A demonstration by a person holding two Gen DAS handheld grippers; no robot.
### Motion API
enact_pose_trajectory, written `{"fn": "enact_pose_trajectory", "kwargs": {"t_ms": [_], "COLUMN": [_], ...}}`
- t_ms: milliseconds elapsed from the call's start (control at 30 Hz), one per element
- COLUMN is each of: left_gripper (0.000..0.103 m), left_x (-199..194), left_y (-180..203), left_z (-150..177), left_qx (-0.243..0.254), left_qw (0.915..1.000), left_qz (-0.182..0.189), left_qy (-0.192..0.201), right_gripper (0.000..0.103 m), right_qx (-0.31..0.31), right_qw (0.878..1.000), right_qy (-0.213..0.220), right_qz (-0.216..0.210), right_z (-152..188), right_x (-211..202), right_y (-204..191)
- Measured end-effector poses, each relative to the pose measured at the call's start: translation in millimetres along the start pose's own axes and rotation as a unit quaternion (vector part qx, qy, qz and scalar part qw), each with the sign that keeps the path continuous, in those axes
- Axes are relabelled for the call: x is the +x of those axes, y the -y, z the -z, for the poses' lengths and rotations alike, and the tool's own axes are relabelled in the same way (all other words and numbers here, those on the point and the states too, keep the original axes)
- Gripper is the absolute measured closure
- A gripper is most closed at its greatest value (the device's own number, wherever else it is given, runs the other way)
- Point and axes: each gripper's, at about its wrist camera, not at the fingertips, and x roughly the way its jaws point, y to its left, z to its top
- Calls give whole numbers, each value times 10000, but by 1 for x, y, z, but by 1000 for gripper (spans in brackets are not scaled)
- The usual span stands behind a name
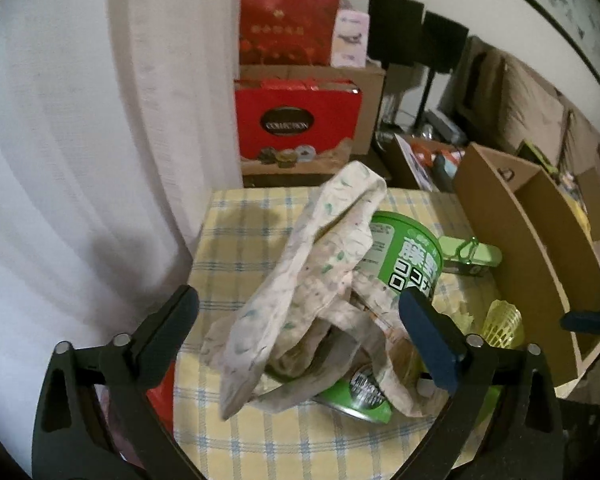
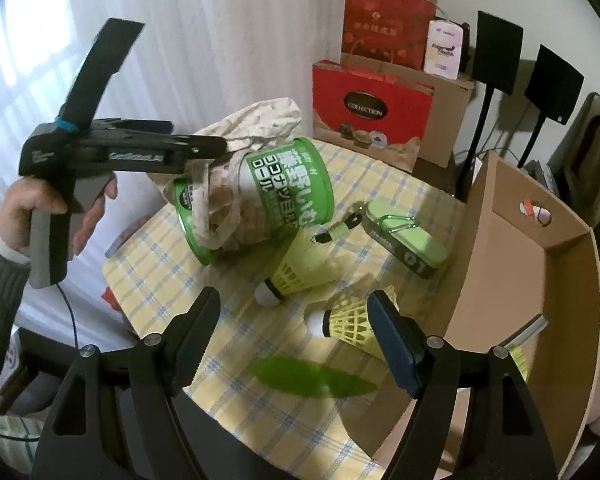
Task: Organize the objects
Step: 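Grasp the cloth tote bag on the green can with the left tool, then lift the tote bag with the left tool while the right tool grasps the green carabiner clip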
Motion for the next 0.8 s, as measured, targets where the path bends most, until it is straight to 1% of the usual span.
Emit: {"fn": "enact_pose_trajectory", "kwargs": {"t_ms": [33, 100, 133, 233, 300, 433, 500, 600, 700, 800], "left_gripper": [12, 22, 24, 36, 51, 67, 78, 85, 88, 89], "left_x": [3, 7, 10, 15, 20, 23, 23, 21, 16, 6], "left_y": [1, 0, 0, -1, -2, -3, -2, -1, -3, -4], "left_z": [-2, -4, -6, -10, -12, -14, -15, -14, -14, -19], "left_qx": [-12, -88, -126, -202, -209, -254, -224, -193, -232, -277], "left_qw": [10000, 9998, 9996, 9989, 9985, 9975, 9977, 9985, 9990, 9992], "left_qz": [51, 155, 208, 346, 369, 492, 460, 359, 293, 273], "left_qy": [-57, -121, -139, -253, -358, -442, -439, -372, -248, -76], "right_gripper": [26, 26, 26, 26, 26, 27, 27, 27, 27, 27], "right_qx": [-1, -5, -8, 35, 119, 230, 284, 401, 489, 521], "right_qw": [10000, 10000, 10000, 9999, 9998, 9997, 9996, 9992, 9987, 9984], "right_qy": [-10, -31, -35, -58, -66, 5, 54, 66, 31, -129], "right_qz": [-10, -23, -28, -84, -132, -91, -68, -5, 141, 202], "right_z": [1, 1, 1, 1, 0, -6, -12, -24, -38, -53], "right_x": [1, 2, 2, 3, 3, -2, -6, -9, -6, 5], "right_y": [0, 0, 0, 2, 6, 17, 25, 38, 54, 70]}}
